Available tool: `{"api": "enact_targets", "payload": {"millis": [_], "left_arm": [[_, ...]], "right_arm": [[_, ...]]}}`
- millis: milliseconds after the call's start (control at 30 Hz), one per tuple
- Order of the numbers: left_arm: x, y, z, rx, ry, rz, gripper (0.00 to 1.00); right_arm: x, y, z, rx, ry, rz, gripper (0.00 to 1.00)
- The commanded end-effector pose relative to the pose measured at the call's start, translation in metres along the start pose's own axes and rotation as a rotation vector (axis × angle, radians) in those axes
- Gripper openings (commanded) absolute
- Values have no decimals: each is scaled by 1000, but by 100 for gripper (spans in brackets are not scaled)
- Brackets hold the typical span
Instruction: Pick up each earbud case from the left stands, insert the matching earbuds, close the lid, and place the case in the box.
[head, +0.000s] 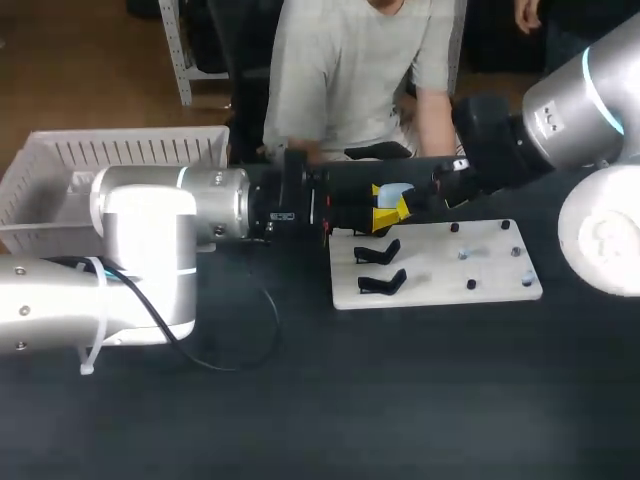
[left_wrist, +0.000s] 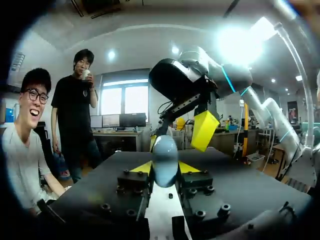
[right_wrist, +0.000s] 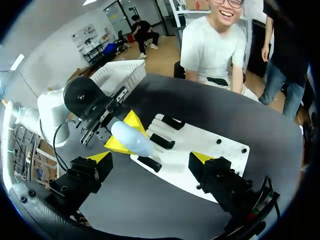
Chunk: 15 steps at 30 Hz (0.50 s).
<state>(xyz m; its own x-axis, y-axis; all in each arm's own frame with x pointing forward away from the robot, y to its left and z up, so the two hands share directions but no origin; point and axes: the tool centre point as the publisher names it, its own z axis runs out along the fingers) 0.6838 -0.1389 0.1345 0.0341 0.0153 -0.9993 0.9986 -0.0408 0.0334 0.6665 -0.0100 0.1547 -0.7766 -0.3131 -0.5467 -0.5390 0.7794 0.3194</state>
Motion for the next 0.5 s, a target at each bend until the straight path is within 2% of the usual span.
{"api": "enact_targets", "payload": {"millis": [33, 500], "left_arm": [[1, 0, 1, -3, -2, 2, 0], [1, 0, 1, -3, -2, 2, 0]], "right_arm": [[-4, -1, 3, 0, 8, 4, 100], [-6, -11, 6, 11, 13, 32, 100]]}}
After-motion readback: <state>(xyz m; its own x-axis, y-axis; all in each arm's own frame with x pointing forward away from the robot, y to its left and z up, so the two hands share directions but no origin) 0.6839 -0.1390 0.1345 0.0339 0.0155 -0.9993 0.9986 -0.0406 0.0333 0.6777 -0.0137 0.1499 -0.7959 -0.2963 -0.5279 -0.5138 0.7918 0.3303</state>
